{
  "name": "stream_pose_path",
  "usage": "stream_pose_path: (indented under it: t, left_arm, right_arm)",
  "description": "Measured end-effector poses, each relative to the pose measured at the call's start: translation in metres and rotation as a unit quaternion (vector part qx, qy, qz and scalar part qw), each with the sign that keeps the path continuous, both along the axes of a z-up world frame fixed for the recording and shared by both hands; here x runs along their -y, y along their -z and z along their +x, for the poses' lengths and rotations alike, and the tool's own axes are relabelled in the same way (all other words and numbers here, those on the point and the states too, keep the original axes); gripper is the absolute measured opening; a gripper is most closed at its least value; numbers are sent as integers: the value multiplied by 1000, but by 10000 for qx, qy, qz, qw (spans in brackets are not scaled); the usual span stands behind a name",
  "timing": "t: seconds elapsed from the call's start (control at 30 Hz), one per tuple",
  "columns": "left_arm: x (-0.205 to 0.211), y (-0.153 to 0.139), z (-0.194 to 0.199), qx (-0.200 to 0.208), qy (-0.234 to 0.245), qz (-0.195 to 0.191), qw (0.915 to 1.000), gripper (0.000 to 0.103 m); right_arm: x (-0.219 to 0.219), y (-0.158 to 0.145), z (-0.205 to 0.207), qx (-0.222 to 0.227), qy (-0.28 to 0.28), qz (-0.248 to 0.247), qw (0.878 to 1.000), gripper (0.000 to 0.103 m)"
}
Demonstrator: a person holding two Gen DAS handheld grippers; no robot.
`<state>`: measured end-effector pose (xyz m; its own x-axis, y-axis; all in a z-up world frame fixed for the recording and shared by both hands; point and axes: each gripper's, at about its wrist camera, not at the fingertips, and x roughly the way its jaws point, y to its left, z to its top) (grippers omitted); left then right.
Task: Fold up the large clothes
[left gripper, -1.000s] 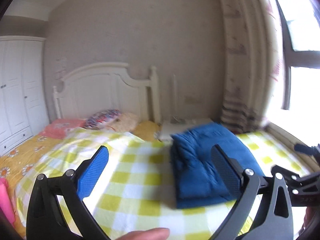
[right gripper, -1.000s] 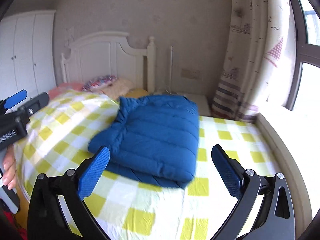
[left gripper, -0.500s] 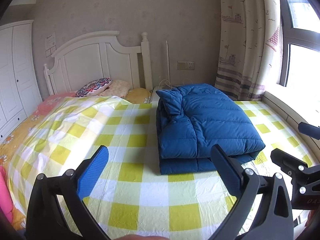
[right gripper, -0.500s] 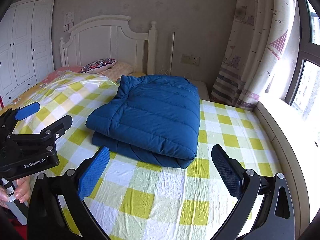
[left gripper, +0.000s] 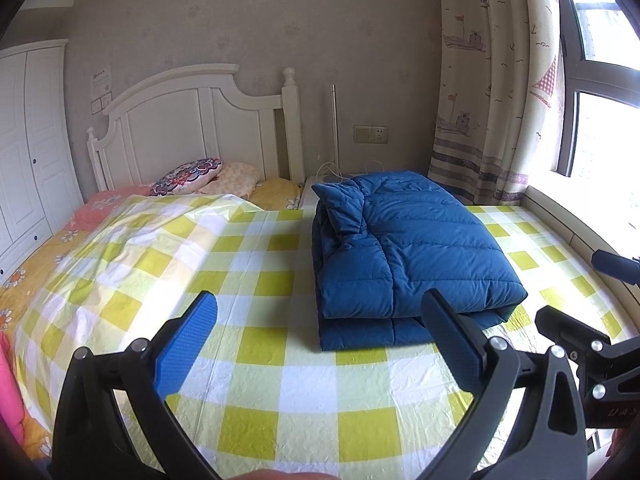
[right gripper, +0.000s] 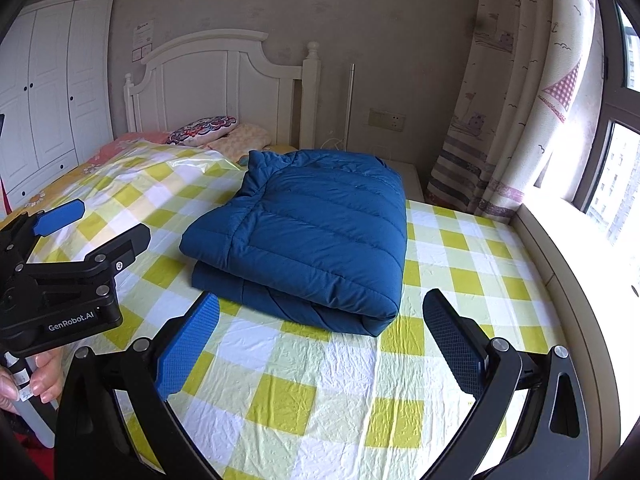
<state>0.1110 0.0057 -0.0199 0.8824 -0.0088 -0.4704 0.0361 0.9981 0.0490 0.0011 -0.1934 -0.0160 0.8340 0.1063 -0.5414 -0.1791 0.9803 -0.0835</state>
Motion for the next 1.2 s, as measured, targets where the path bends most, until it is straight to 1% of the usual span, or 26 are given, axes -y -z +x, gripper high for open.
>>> stream_pose_path:
  t: [1.2]
  left_arm:
    - [-4, 1, -2, 31, -34, -6, 10000, 101]
  right_arm:
    - [-6, 1, -2, -25, -11, -43, 10000, 98]
